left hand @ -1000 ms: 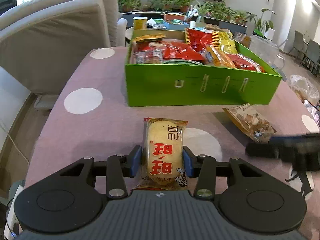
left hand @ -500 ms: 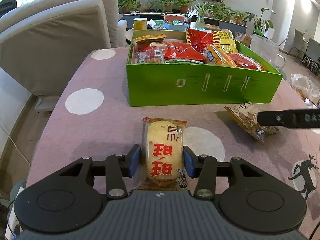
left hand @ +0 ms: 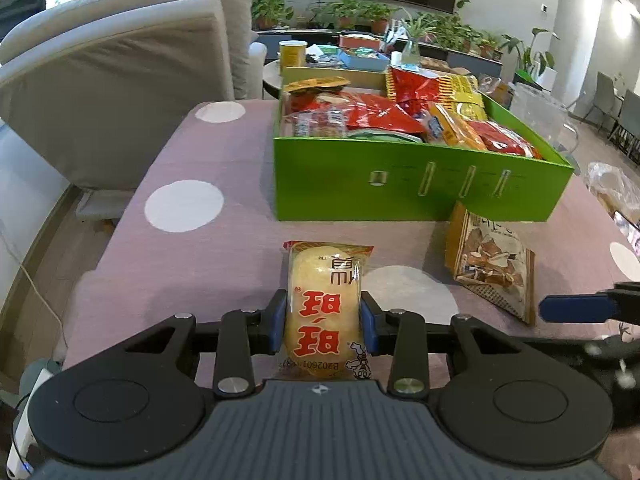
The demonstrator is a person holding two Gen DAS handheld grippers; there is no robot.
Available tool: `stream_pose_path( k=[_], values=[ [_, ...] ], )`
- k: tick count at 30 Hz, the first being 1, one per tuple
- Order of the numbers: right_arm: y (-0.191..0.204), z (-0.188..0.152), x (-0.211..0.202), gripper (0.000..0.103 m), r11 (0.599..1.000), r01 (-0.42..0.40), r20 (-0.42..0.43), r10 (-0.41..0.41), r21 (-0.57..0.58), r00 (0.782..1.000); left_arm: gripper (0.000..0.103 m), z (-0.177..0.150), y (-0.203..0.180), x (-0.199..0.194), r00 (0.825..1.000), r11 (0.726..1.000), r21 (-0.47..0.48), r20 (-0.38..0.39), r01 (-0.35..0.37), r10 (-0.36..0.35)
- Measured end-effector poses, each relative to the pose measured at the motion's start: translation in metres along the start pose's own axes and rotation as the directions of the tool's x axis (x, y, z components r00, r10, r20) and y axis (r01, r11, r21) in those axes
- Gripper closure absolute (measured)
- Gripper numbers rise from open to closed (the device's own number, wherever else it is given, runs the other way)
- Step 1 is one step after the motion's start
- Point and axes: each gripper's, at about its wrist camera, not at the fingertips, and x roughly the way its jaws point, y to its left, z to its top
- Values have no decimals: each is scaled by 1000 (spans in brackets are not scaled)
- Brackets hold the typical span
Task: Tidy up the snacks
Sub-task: 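Grasp the red-lettered biscuit packet with the left gripper and lift it, then grasp the brown nut bag with the right gripper and lift it, then carry the biscuit packet with the left tool while the right tool carries the nut bag into the box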
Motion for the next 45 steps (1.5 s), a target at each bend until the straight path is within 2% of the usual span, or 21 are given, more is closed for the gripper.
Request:
stream_pose_path(
  k=[4, 8, 10, 13, 16, 21, 23, 24, 28, 32, 41, 45],
  values=[
    [11, 4, -8, 36, 986, 79, 75, -68, -149, 995, 69, 1, 3, -3, 1000, 1000, -5, 9, 1, -1],
    [1, 13, -1, 36, 949, 138, 112, -110, -283, 988, 69, 2, 3, -3, 1000, 1000, -5, 12, 9, -9],
    [-5, 17, 9, 34, 928, 140, 98, -113, -344, 989, 69, 2, 2, -2, 1000, 1000, -4, 8, 12, -12],
    [-10, 19, 25, 31, 900, 93, 41, -84, -427, 996, 69, 2, 2, -1, 1000, 1000, -5, 6, 9, -9],
    [-11, 21, 33, 31, 883, 92, 25, -91, -460, 996, 69, 3, 2, -1, 1000, 1000, -2, 8, 11, -11],
    [-14, 22, 45, 35, 905, 133, 6, -143, -404, 990, 69, 3, 1, 0, 1000, 1000, 2, 9, 15, -15],
    [-19, 23, 42, 36, 927, 111, 7, -116, -359, 993, 69, 3, 1, 2, 1000, 1000, 4, 8, 14, -14],
    [-20, 23, 40, 37, 934, 98, 14, -99, -342, 995, 69, 3, 0, 2, 1000, 1000, 3, 8, 12, -12],
    [-18, 19, 30, 38, 944, 149, 51, -140, -295, 989, 69, 1, -1, -1, 1000, 1000, -1, 15, 15, -15],
    [-15, 12, 9, 38, 966, 146, 100, -127, -215, 987, 69, 2, -4, -9, 999, 1000, 6, 33, 23, -23],
    [-1, 17, -45, 38, 966, 234, 266, -198, -111, 943, 69, 5, -12, -43, 994, 999, 10, 101, 42, -42],
    [0, 21, -57, 38, 967, 247, 299, -216, -69, 929, 69, 8, -17, -56, 991, 999, 18, 128, 44, -46]
  ],
)
